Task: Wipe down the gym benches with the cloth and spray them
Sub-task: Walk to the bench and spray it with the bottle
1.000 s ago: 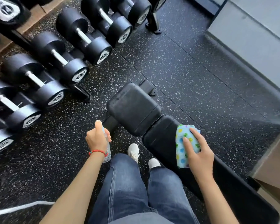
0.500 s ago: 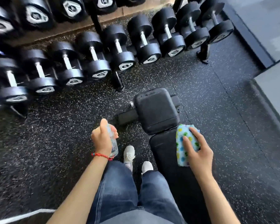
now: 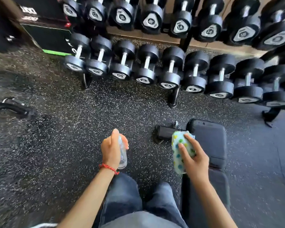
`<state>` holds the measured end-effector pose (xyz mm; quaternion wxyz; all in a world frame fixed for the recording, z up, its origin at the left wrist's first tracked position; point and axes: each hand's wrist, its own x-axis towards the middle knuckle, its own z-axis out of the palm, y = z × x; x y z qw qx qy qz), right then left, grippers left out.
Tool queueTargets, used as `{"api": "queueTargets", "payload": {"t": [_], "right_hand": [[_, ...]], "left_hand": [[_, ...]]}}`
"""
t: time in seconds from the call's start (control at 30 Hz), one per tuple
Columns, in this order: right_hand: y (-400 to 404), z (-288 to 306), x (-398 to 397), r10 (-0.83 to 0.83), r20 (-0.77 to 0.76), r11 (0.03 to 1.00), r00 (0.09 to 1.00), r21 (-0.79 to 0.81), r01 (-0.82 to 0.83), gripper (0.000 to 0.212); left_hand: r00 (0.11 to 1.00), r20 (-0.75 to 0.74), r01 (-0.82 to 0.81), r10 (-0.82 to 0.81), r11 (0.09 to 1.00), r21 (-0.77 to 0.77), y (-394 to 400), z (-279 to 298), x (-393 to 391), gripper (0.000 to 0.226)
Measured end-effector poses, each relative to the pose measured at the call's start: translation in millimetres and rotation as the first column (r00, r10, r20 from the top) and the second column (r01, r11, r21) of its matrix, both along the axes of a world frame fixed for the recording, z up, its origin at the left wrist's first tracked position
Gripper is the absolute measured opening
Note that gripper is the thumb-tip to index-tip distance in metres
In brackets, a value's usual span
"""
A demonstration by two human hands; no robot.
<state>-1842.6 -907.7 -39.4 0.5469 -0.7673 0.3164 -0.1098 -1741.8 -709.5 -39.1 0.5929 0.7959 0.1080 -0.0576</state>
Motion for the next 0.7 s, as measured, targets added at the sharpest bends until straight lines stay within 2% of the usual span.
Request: {"api": "queueTargets", "payload": {"t": [0.23, 0.5, 0.6, 0.7], "right_hand": [[117, -3, 95, 0.272, -0.002, 0.962, 0.962, -0.015, -0.272, 0.033], [240, -3, 183, 0.554, -0.001, 0.833, 0.833, -0.017, -0.554, 0.033], [270, -2, 210, 0.624, -0.015, 0.781, 0.781, -0.032, -0.624, 0.036], [292, -3, 237, 0.685, -0.011, 0.727, 0.728, -0.043, -0.685, 0.036]], "left_hand": [[0.979, -0.045, -0.203, 0.201, 0.977, -0.058, 127, -1, 52, 0.061], [0.873, -0.05, -0.487, 0.484, 0.871, -0.067, 262, -5, 92, 0.065], [0.824, -0.049, -0.566, 0.564, 0.822, -0.063, 294, -5, 98, 0.07], [0.764, -0.077, -0.646, 0.641, 0.76, -0.074, 317, -3, 105, 0.064]]}}
